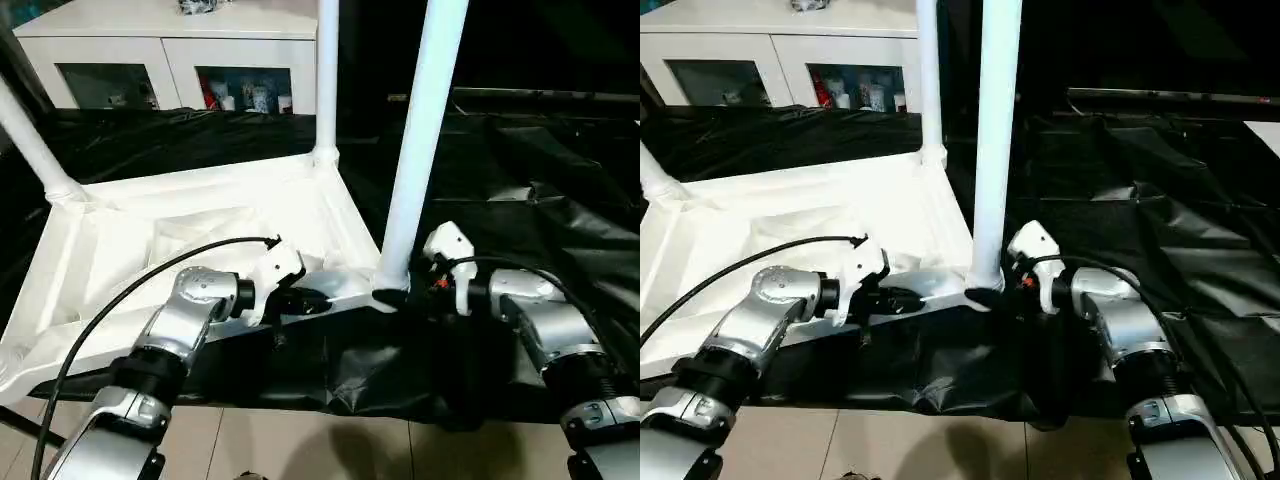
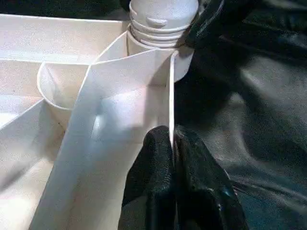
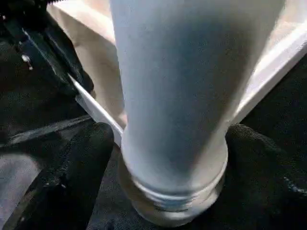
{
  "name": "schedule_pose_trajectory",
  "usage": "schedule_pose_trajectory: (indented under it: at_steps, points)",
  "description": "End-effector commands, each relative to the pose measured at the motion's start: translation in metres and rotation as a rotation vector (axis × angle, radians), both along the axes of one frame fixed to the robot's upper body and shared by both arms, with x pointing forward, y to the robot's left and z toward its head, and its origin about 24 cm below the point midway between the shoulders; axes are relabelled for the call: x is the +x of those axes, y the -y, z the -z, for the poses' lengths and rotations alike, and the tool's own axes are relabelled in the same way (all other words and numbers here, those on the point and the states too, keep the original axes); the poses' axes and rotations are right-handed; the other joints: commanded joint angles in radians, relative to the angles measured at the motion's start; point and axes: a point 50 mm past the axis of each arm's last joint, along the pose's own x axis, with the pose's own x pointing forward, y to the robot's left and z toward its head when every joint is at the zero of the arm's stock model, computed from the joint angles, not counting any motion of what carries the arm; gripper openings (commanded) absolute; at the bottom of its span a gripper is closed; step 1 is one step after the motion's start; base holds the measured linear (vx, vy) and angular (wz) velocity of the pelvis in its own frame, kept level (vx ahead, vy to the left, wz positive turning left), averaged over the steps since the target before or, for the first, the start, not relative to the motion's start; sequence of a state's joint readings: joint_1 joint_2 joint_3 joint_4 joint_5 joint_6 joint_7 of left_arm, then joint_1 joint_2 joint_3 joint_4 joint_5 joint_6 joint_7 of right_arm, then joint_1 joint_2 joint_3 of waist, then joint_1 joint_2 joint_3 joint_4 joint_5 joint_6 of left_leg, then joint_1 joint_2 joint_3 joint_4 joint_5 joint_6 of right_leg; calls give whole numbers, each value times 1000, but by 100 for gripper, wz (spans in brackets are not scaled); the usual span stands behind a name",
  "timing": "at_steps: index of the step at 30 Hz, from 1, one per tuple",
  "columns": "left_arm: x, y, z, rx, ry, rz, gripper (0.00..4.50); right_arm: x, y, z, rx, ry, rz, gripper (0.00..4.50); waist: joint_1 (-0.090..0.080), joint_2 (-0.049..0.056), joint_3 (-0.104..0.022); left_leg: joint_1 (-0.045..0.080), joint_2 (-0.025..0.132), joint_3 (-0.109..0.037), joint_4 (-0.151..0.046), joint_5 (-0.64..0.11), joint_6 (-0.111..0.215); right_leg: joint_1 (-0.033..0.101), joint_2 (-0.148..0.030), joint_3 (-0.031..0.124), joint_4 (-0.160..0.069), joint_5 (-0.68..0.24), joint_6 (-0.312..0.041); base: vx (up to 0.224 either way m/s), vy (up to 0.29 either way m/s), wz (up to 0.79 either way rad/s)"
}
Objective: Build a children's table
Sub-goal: Rotate leg to tighten
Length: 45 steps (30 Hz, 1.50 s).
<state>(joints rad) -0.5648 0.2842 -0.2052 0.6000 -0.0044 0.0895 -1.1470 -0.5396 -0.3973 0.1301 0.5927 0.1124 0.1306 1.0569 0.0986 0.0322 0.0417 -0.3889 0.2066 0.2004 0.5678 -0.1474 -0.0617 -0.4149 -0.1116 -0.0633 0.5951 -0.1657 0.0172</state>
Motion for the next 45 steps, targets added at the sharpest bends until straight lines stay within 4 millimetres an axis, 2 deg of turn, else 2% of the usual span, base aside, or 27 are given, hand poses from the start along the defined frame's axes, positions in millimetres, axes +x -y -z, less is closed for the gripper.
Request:
schedule_pose_trajectory:
  at_steps: [1,2,3,5,6,8,13,18,23,24,25,26,28,29,30,32,33,34,35,37,40,41,42,43,45]
  points:
    - [-1,8,-11,-91,33,35,0,-2,-3,1,0,-13,-14,390,2,-22,-62,18,20,-6,-57,-280,53,47,-27,27,-70,-280,-215,0,0,0]
    - [-1,8,-11,-91,33,35,0,-2,-3,1,0,-13,-14,390,2,-21,-63,18,21,-7,-58,-280,52,47,-27,27,-70,-280,-215,0,0,0]
    - [0,8,-12,-88,35,29,0,-1,-4,2,11,-22,-5,375,1,-32,-63,17,20,-5,-57,-273,55,48,-25,27,-70,-272,-214,0,0,0]
    - [0,7,-12,-89,37,23,0,1,-4,2,12,-22,-2,356,4,-26,-64,17,20,-6,-56,-262,56,47,-28,27,-68,-270,-214,0,0,0]
    - [0,7,-13,-90,37,23,0,1,-5,2,12,-22,-3,356,4,-26,-64,16,20,-6,-55,-256,56,48,-28,27,-67,-265,-215,0,0,0]
    - [1,7,-13,-88,40,18,0,3,-5,1,26,-21,7,326,4,-29,-65,15,20,-6,-54,-242,60,49,-27,27,-64,-242,-220,0,0,0]
    - [2,6,-14,-88,44,14,0,4,-6,-1,57,-26,14,287,7,-29,-65,16,19,-5,-53,-239,66,48,-28,27,-65,-250,-219,0,0,0]
    - [2,4,-15,-85,42,12,0,2,-8,3,86,-41,17,277,7,-22,-65,17,19,-5,-54,-246,59,48,-27,27,-66,-253,-215,0,0,0]
    - [2,4,-14,-80,40,6,0,2,-11,4,114,-34,37,276,7,-21,-66,17,18,-6,-53,-249,56,49,-26,26,-64,-241,-221,0,0,0]
    - [6,5,-13,-71,47,-41,0,5,-14,7,137,-20,112,276,7,-22,-65,17,19,-6,-54,-253,54,49,-27,26,-65,-246,-221,0,0,0]
    - [10,7,-13,-65,58,-89,0,9,-16,10,150,-14,198,276,6,-18,-66,18,19,-6,-54,-252,51,47,-28,27,-64,-241,-222,0,0,0]
    - [13,9,-12,-58,63,-123,0,12,-17,13,151,-9,268,275,-2,-19,-65,18,15,-8,-57,-265,33,45,-28,27,-68,-269,-216,0,0,0]
    - [15,11,-10,-47,66,-147,0,14,-19,16,140,-6,323,275,-8,-19,-64,20,15,-10,-60,-278,21,46,-28,26,-71,-293,-207,0,0,0]
    - [18,15,-8,-27,74,-187,0,17,-21,22,117,-8,409,275,-8,-18,-64,21,16,-11,-60,-283,20,47,-28,26,-71,-293,-206,0,0,0]
    - [21,20,-6,-16,78,-216,0,19,-24,25,105,-2,479,275,-13,-15,-62,21,16,-10,-62,-286,15,42,-26,27,-72,-288,-204,0,0,0]
    - [24,27,-4,-4,84,-265,0,22,-29,29,112,-3,578,275,-15,-15,-66,23,13,-11,-60,-287,3,45,-27,28,-73,-286,-199,0,0,0]
    - [27,37,-2,7,90,-303,0,24,-37,32,127,-24,683,275,-13,-16,-66,23,13,-10,-60,-282,6,46,-28,28,-73,-277,-198,0,0,0]
    - [27,37,-2,7,90,-303,0,24,-37,32,127,-24,683,275,-14,-15,-66,23,13,-9,-59,-278,8,43,-26,30,-72,-266,-199,0,0,0]
    - [28,41,-1,11,95,-314,0,25,-40,34,128,-30,714,275,-13,-13,-67,22,12,-11,-60,-275,10,46,-27,28,-71,-259,-198,0,0,0]
    - [28,51,-1,7,107,-320,0,26,-54,34,137,-28,746,275,-12,-12,-67,21,11,-9,-58,-271,16,46,-26,28,-72,-242,-200,0,0,0]
    - [27,61,-3,-11,125,-291,0,27,-71,30,172,-4,707,275,-10,-12,-66,22,12,-10,-61,-298,18,47,-27,26,-76,-271,-190,0,0,0]
    - [27,63,-4,-14,131,-280,0,27,-74,28,180,6,691,275,-11,-12,-65,22,12,-11,-62,-313,17,46,-27,25,-79,-287,-184,0,0,0]
    - [25,63,-5,-25,131,-256,0,27,-75,25,199,28,675,275,-11,-20,-65,22,12,-10,-62,-317,18,46,-28,25,-80,-294,-182,0,0,0]
    - [25,63,-5,-32,129,-241,0,27,-75,23,210,41,669,310,-10,-16,-66,21,12,-11,-62,-311,20,47,-29,26,-78,-292,-181,0,0,0]
    - [24,60,-6,-37,134,-219,0,29,-73,19,240,48,646,345,-10,-17,-66,18,12,-11,-62,-296,26,49,-28,26,-75,-271,-183,0,0,0]
